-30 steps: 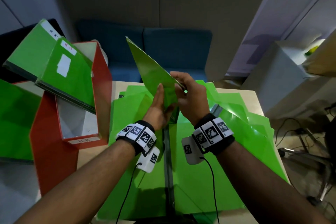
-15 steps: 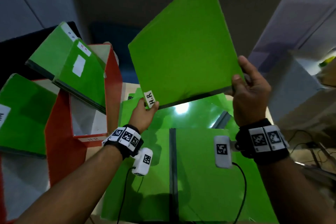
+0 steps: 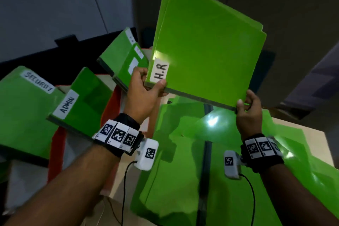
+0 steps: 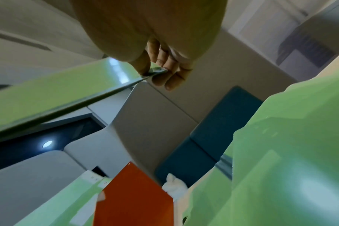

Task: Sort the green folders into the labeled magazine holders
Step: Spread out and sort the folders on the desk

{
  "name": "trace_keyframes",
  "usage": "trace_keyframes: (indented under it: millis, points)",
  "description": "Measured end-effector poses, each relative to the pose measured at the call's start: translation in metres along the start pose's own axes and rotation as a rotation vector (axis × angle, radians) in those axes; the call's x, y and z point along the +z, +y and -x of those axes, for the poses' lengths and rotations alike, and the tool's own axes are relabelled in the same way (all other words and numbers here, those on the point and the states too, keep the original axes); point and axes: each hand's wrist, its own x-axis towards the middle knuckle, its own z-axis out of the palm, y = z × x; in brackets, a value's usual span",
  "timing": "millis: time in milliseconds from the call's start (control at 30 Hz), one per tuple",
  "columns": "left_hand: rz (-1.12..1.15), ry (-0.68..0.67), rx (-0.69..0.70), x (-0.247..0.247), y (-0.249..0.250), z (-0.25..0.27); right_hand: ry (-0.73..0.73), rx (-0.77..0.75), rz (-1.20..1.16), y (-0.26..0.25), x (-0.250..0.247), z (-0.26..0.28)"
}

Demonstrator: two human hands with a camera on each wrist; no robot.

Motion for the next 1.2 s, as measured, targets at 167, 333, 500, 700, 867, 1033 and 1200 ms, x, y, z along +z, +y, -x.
trace_keyframes:
  millis: [167,333,500,700,867,1033,1200]
  points:
    - [0.033,0.059,0.2,-0.044,0.04,-0.009,-0.177,-0.026,-0.04,-0.025,0.074,0.004]
    - [-0.199,0.103,0.407,-0.093,0.064,-0.023,-0.381,-0.092,0.015,-0.06,0.151,0.015]
    - [-0.431,0.211,0.492,-0.131,0.065,-0.04,-0.549,-0.095,0.017,-0.084,0.213,0.035]
    - [-0.533,0.282,0.365,-0.149,0.056,-0.06,-0.72,-0.155,0.151,-0.108,0.256,0.052]
    - [-0.602,0.176,0.29,-0.14,0.031,-0.078,-0.847,-0.134,-0.004,-0.125,0.293,0.063]
    - [-0.602,0.104,0.231,-0.129,-0.003,-0.103,-0.769,-0.096,-0.034,-0.137,0.317,0.059]
    - [-0.589,0.066,0.124,-0.121,-0.024,-0.122,-0.801,-0.078,0.038,-0.126,0.334,0.05]
